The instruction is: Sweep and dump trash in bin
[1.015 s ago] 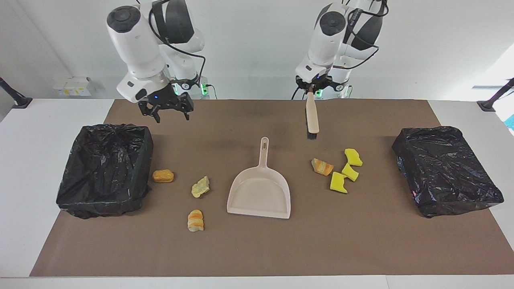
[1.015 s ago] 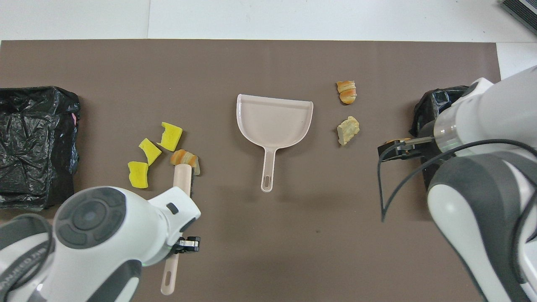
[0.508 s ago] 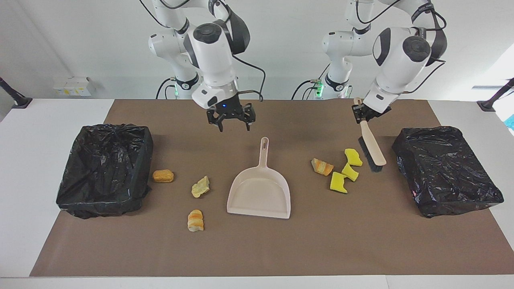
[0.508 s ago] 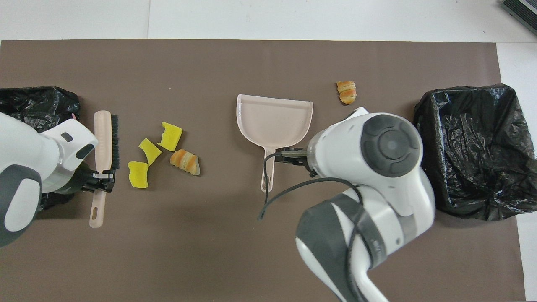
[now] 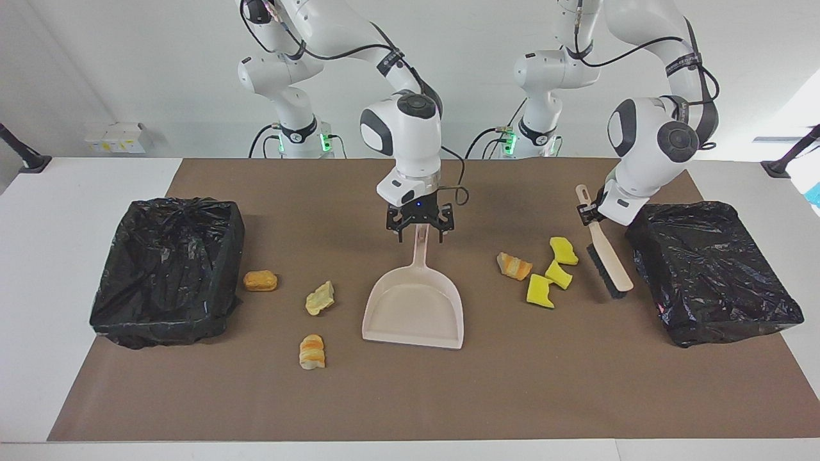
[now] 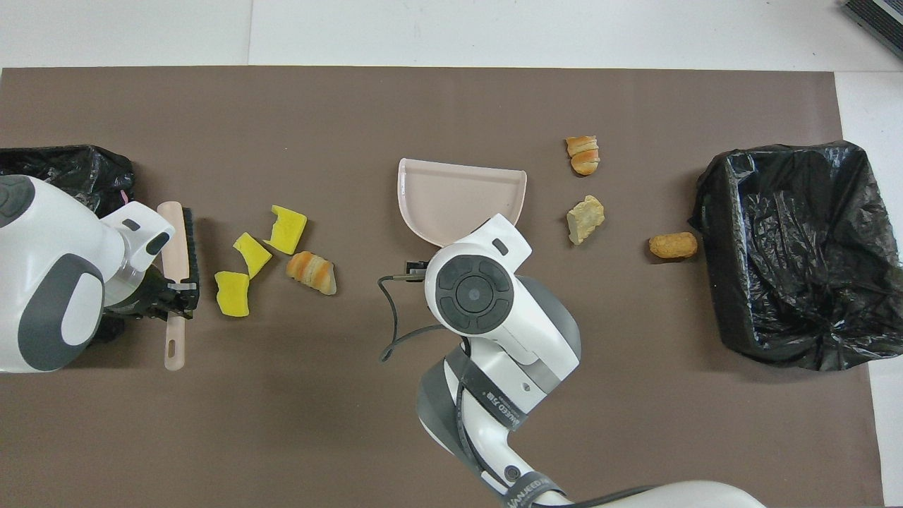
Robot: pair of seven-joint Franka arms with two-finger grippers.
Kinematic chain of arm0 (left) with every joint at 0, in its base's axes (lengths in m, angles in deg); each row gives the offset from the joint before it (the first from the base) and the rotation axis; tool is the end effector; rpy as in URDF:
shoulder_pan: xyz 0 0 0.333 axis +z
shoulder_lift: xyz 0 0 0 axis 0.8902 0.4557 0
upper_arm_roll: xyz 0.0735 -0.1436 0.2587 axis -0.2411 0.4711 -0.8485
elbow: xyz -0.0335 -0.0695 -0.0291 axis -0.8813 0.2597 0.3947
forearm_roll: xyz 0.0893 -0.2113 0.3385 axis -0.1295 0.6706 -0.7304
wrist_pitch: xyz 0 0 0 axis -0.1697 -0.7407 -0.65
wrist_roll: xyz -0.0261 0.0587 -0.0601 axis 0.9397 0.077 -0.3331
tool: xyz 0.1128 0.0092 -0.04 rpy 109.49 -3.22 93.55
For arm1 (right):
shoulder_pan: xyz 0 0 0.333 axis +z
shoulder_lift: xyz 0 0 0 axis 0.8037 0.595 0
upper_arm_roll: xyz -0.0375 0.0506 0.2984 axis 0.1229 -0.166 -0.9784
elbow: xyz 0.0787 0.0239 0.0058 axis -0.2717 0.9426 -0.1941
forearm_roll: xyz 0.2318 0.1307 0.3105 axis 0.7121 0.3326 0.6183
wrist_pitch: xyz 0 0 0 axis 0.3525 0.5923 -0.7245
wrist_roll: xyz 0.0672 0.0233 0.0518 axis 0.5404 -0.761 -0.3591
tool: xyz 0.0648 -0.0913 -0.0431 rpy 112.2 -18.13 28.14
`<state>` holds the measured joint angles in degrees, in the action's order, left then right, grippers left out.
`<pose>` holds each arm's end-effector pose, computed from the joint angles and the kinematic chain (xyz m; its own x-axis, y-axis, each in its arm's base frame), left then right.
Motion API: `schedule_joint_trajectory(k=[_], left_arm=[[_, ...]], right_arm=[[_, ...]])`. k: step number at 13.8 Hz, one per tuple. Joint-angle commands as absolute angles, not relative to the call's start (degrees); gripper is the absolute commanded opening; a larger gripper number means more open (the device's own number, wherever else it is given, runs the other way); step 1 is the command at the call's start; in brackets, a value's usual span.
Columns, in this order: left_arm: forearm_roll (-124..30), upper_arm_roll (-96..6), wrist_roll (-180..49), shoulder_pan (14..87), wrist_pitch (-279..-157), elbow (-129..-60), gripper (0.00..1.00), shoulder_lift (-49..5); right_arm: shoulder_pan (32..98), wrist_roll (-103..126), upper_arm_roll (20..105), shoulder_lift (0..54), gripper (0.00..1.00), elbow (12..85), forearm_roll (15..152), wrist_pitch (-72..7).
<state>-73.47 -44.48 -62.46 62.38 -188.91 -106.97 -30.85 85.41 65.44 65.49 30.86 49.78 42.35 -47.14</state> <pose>0.5244 -0.0377 0.3505 0.9620 0.1424 -0.2329 0.1308 -0.9893 -0.0643 0.5364 0.3849 0.3352 0.9807 -0.0572 0.1867 -0.0564 -0.9984 -0.0093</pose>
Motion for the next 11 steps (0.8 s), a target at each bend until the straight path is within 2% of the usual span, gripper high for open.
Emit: schedule_joint_trajectory(k=[1,2,4,8,11], left_arm=[[-74.0,-44.3,-63.9,61.6,-192.6,-110.5,0.00,-32.1],[-73.9,-44.2,-64.2,61.1,-193.9,-111.7,0.00,-32.2],[-73.7,-44.1,-64.4,58.9,-193.8,-111.9,0.00,-32.4],[-71.1,-44.1,-66.3,53.6,-193.8,-111.5,0.00,-32.4],[-70.4,-44.1,-68.6,51.7,-193.4,-109.1,0.00,-32.1]], right_arm=[[85.7,67.3,65.7,31.8,1.00,50.3,39.8,-48.5],[86.3,67.2,65.7,31.7,0.96,50.5,39.8,-48.2],[86.5,67.1,65.6,31.3,0.74,50.8,40.0,-47.3],[86.7,66.2,65.0,30.8,0.00,51.5,40.6,-44.9],[85.6,62.5,64.6,28.9,0.00,49.1,40.7,-40.6]])
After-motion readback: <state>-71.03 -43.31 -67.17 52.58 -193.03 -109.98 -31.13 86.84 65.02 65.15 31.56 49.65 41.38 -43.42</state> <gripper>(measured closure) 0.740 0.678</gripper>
